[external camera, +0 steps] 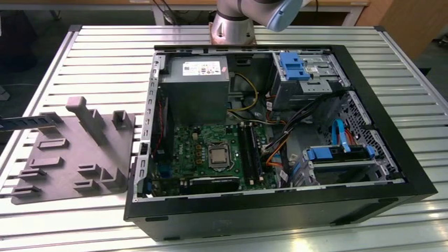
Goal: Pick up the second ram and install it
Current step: 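Pick up the second ram and move it above second insertion slot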
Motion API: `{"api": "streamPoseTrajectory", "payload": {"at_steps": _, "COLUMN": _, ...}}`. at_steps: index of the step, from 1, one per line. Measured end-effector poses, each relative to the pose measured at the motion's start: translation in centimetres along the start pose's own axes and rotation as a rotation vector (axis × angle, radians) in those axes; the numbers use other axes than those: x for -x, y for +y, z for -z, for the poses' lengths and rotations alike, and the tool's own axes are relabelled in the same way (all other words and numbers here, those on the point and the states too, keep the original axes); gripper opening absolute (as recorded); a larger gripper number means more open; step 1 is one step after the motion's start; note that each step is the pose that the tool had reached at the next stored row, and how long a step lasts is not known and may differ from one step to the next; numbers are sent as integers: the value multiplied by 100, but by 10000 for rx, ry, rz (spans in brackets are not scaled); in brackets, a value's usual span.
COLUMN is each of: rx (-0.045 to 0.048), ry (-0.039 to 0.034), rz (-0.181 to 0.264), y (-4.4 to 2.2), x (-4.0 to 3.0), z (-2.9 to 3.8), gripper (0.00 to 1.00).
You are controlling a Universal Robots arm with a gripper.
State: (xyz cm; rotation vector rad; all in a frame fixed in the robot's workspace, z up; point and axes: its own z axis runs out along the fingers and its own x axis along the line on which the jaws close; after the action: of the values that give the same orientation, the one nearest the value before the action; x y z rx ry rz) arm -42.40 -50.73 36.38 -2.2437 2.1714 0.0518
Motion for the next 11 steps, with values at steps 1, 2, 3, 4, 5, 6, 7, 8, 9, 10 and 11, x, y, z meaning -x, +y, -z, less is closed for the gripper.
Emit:
{"api": "streamPoseTrajectory", "payload": {"at_steps": 1, "rx": -4, "ry": 0, "rz": 0, "y": 0, "x": 0, "z": 9, "gripper": 12}}
{"api": "streamPoseTrajectory", "payload": {"at_steps": 2, "rx": -6, "ry": 0, "rz": 0, "y": 0, "x": 1, "z": 17, "gripper": 12}}
{"api": "streamPoseTrajectory", "payload": {"at_steps": 3, "rx": -9, "ry": 0, "rz": 0, "y": 1, "x": 1, "z": 25, "gripper": 12}}
{"api": "streamPoseTrajectory", "payload": {"at_steps": 4, "rx": -13, "ry": 0, "rz": 0, "y": 1, "x": 1, "z": 34, "gripper": 12}}
{"api": "streamPoseTrajectory", "payload": {"at_steps": 5, "rx": -17, "ry": 0, "rz": 0, "y": 2, "x": 2, "z": 42, "gripper": 12}}
{"api": "streamPoseTrajectory", "payload": {"at_steps": 6, "rx": -21, "ry": 0, "rz": 1, "y": 2, "x": 2, "z": 50, "gripper": 12}}
{"api": "streamPoseTrajectory", "payload": {"at_steps": 7, "rx": -24, "ry": 1, "rz": 1, "y": 2, "x": 2, "z": 60, "gripper": 12}}
{"api": "streamPoseTrajectory", "payload": {"at_steps": 8, "rx": -28, "ry": 1, "rz": 1, "y": 3, "x": 3, "z": 68, "gripper": 12}}
{"api": "streamPoseTrajectory", "payload": {"at_steps": 9, "rx": -32, "ry": 1, "rz": 1, "y": 3, "x": 3, "z": 75, "gripper": 12}}
{"api": "streamPoseTrajectory", "payload": {"at_steps": 10, "rx": -36, "ry": 1, "rz": 1, "y": 3, "x": 3, "z": 83, "gripper": 12}}
{"api": "streamPoseTrajectory", "payload": {"at_steps": 11, "rx": -39, "ry": 1, "rz": 1, "y": 4, "x": 4, "z": 91, "gripper": 12}}
